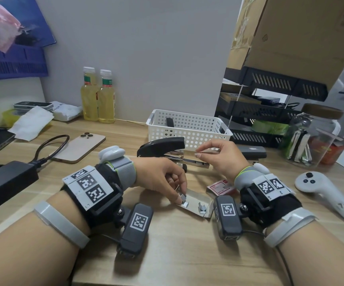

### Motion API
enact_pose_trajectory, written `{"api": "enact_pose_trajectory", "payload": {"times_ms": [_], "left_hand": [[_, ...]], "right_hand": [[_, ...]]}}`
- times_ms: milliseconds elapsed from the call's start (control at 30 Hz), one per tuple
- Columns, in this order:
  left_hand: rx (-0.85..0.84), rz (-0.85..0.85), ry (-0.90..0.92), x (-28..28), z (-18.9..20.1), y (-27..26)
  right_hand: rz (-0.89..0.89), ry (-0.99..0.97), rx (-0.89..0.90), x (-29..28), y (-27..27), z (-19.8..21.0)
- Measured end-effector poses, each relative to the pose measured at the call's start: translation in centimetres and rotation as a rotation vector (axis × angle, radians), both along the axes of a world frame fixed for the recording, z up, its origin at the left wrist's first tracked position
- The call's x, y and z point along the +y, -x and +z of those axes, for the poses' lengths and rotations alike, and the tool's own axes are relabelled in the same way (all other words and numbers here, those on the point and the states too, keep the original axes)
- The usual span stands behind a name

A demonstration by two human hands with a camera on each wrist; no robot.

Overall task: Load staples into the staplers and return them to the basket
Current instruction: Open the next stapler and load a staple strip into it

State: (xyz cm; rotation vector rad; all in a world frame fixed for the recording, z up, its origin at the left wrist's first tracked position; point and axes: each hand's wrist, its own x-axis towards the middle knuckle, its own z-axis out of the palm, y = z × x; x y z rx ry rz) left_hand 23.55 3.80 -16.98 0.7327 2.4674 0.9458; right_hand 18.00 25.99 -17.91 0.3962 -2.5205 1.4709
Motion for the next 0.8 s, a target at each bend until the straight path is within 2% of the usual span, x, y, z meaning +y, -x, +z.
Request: {"api": "enact_pose_trajectory", "payload": {"times_ms": [233,400,800], "left_hand": [[0.018,-0.007,0.041,0.14,0.26,-0.25],[0.041,0.009,0.039,0.20,0.14,-0.05],[0.068,0.042,0.068,0.30,0.07,-0.03]], "right_hand": [[0.026,-0.134,-0.083,-0.48,-0.19,0.30],[0.033,-0.106,-0.129,-0.75,-0.26,0.28],[0.033,-0.082,-0.110,-0.92,0.01,-0.24]]}}
